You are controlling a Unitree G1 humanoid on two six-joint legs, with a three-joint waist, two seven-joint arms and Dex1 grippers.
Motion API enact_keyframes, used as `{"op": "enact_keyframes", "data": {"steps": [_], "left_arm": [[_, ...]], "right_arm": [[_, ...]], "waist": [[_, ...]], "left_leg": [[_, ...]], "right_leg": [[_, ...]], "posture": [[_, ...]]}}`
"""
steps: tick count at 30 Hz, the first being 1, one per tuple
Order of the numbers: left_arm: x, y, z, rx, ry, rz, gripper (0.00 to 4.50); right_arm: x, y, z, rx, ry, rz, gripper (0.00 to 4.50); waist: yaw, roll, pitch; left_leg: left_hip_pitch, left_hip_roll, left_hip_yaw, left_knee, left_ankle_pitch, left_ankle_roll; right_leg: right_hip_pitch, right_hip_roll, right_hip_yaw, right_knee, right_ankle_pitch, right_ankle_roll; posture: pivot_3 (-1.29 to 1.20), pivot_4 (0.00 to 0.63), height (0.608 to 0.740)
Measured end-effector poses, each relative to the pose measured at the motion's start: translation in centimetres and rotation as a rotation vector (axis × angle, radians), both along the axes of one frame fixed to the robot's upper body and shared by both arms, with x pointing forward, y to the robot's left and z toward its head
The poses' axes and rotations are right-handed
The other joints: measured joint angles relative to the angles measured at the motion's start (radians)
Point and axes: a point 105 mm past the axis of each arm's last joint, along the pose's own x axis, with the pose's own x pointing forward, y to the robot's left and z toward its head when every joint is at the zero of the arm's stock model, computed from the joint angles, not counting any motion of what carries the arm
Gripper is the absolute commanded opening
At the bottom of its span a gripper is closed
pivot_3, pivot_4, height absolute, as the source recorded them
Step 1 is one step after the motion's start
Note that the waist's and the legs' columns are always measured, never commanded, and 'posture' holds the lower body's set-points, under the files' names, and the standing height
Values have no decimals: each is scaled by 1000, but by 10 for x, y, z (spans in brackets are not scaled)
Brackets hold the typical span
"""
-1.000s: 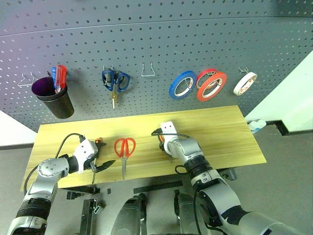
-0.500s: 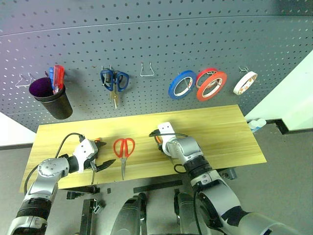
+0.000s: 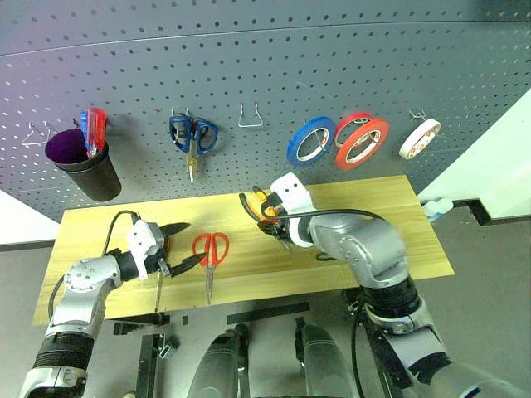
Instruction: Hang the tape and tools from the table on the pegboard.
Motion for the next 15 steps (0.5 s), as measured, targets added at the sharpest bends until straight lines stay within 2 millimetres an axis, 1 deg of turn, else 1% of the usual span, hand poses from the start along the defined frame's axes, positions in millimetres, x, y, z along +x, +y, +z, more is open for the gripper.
{"op": "enact_keyframes", "data": {"steps": [2,3,5,7,9,11,14,15], "left_arm": [[2,-1,12,-29,-28,10,4500],[3,-3,20,-50,-50,17,4500],[3,-5,31,-83,-81,23,4500],[2,-9,44,-130,-114,19,4500],[2,-10,55,-160,-136,20,4500],[2,-9,62,-190,-140,26,4500],[2,-7,66,-229,-129,30,4500],[3,-6,69,-247,-129,32,4500]], "right_arm": [[-5,-4,13,32,-38,41,2077],[-8,-6,23,61,-69,60,2077],[-10,-7,35,103,-105,83,2077],[-11,-9,47,135,-135,103,2077],[-9,-12,64,163,-193,110,2077],[-7,-14,84,196,-259,116,2077],[-6,-12,107,236,-339,138,2077],[-6,-11,121,261,-386,143,2077]], "waist": [[3,0,0],[4,0,0],[3,0,0],[4,0,0],[3,-1,0],[4,-1,-1],[4,-1,-1],[4,-1,-1]], "left_leg": [[0,0,0,1,0,0],[0,0,0,1,0,0],[0,0,0,2,0,0],[0,0,0,3,0,0],[0,0,0,5,0,0],[1,0,0,7,0,0],[0,0,0,9,0,-1],[0,0,0,11,0,-1]], "right_leg": [[0,0,-1,0,0,0],[1,0,-1,0,0,0],[1,0,-1,0,0,0],[2,0,-1,1,0,1],[2,1,-2,1,1,1],[3,2,-2,3,1,1],[3,2,-3,5,1,2],[3,2,-3,6,1,2]], "posture": [[-107,216,727],[-107,211,727],[-105,202,727],[-101,195,727],[-96,185,727],[-93,179,727],[-88,167,727],[-88,164,727]]}}
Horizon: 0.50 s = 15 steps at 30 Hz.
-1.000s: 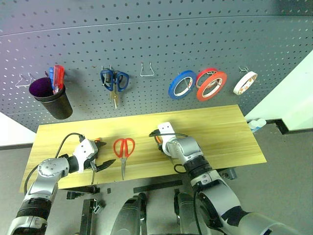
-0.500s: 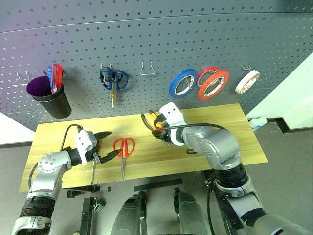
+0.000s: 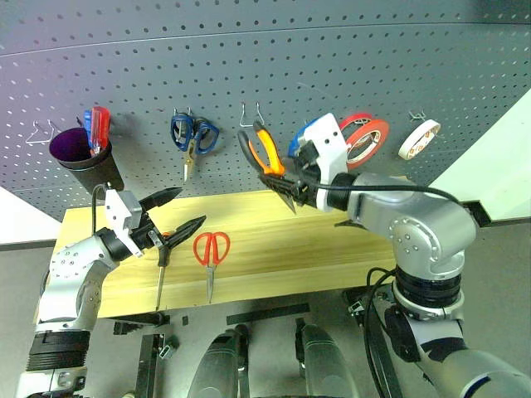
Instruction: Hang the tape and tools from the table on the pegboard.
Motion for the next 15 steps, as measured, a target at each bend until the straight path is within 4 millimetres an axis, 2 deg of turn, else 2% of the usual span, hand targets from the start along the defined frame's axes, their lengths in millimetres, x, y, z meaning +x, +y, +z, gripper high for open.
{"op": "enact_keyframes", "data": {"steps": [1,4,6,12,15], "left_arm": [[1,1,4,-15,-5,1,4500],[3,3,12,-75,-17,10,4500],[6,2,22,-122,-42,7,4500],[11,4,52,-196,-134,28,4500],[12,3,54,-202,-143,32,4500]], "right_arm": [[0,0,16,34,-57,0,2077],[2,4,44,133,-148,12,2077],[7,6,55,175,-188,9,2077],[31,9,71,283,-225,-33,2077],[42,11,76,333,-258,-55,2077]], "waist": [[1,-1,0],[1,-3,-2],[2,-5,-3],[1,-7,-5],[-1,-7,-5]], "left_leg": [[0,0,0,2,0,0],[1,0,0,4,1,-1],[1,0,0,6,2,-3],[2,0,0,7,4,-6],[2,0,0,7,5,-6]], "right_leg": [[0,0,0,1,0,0],[1,0,0,5,0,0],[0,0,0,8,0,1],[0,4,0,13,1,1],[0,5,1,13,1,1]], "posture": [[-88,162,727],[-87,155,727],[-84,149,727],[-76,138,727],[-74,133,727]]}}
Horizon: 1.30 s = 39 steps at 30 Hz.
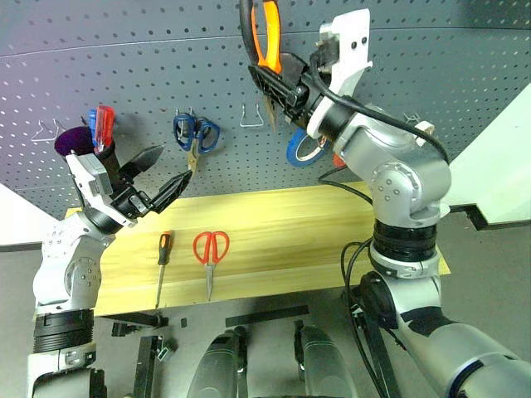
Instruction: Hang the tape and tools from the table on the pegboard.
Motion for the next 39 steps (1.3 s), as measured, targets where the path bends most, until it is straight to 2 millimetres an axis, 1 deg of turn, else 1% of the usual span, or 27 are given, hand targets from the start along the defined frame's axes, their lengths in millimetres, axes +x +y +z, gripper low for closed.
{"op": "enact_keyframes", "data": {"steps": [3,7,11,18,21,26,32,39], "left_arm": [[0,0,-1,-6,3,2,4500],[1,0,-3,-2,3,14,4500],[2,0,-4,3,4,28,4500],[4,2,-7,5,9,50,4500],[5,2,-8,4,13,54,4500],[6,3,-10,5,18,61,4500],[7,2,-10,10,19,63,4500],[7,2,-11,11,20,64,4500]], "right_arm": [[12,4,1,52,-22,-23,2077],[25,9,-1,88,-42,-49,2077],[31,18,-8,127,-50,-36,2077],[38,30,-14,149,-127,-36,2077],[42,34,-15,159,-141,-38,2077],[51,33,-20,167,-188,-96,2077],[64,33,-45,117,-176,-162,2077],[68,34,-63,91,-166,-194,2077]], "waist": [[0,0,0],[1,-2,-1],[1,-2,-1],[1,-2,-2],[1,-2,-2],[1,-3,-2],[0,-3,-2],[1,-3,-2]], "left_leg": [[0,1,0,0,3,-4],[0,1,0,0,3,-5],[0,1,0,0,3,-6],[0,1,0,1,5,-8],[0,1,0,1,5,-9],[0,1,0,3,6,-9],[0,1,0,9,5,-9],[0,4,-1,12,5,-8]], "right_leg": [[-1,1,0,1,0,0],[0,1,0,1,0,0],[-1,1,0,1,0,0],[-1,1,0,3,0,0],[-2,2,0,4,0,0],[-2,2,0,7,0,-1],[-3,2,1,14,0,-1],[-3,5,1,16,3,-5]], "posture": [[-70,130,727],[-65,129,727],[-61,126,727],[-55,124,727],[-51,125,727],[-44,125,727],[-42,129,727],[-43,137,727]]}}
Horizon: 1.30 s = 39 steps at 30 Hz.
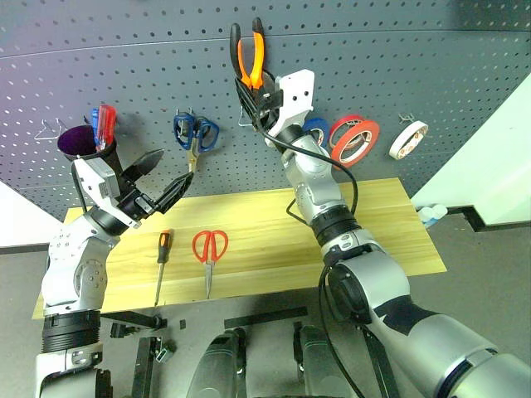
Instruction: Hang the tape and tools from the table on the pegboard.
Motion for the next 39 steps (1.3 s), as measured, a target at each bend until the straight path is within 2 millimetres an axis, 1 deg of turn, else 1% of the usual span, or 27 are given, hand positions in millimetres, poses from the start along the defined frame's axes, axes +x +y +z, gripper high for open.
{"op": "enact_keyframes", "data": {"steps": [3,6,10,16,23,29,33,39], "left_arm": [[0,0,0,0,1,0,4500],[0,0,0,0,2,0,4500],[0,0,0,0,3,-1,4500],[-2,1,-3,3,11,2,4500],[-6,4,-9,21,40,7,4500],[-12,8,-6,28,45,10,4500],[-15,9,-9,32,68,9,4500],[-17,11,-6,37,73,8,4500]], "right_arm": [[1,-1,-3,2,1,-7,2077],[1,-1,1,10,-13,-7,2077],[-1,-3,11,39,-38,5,2077],[-3,2,11,51,-38,28,2077],[-4,2,12,58,-38,33,2077],[-9,4,22,72,-75,40,2077],[-9,3,23,77,-75,39,2077],[-8,2,23,84,-73,36,2077]], "waist": [[0,0,0],[0,0,0],[0,0,0],[1,0,0],[1,0,0],[1,1,1],[2,1,1],[1,2,2]], "left_leg": [[0,3,0,0,0,0],[0,6,0,0,1,-1],[0,8,0,0,1,-2],[1,12,0,0,2,-3],[1,12,0,0,2,-3],[1,12,0,0,2,-3],[1,13,0,0,2,-3],[1,13,0,0,2,-3]], "right_leg": [[0,3,0,0,1,-1],[0,5,0,0,2,-3],[0,7,0,0,3,-4],[-1,10,0,0,4,-6],[-1,11,0,0,4,-7],[-1,11,0,0,4,-7],[-1,11,1,-1,4,-7],[-1,11,1,-1,4,-7]], "posture": [[-41,138,727],[-39,139,727],[-36,142,727],[-32,149,727],[-28,172,727],[-25,199,727],[-24,215,727],[-20,222,727]]}}
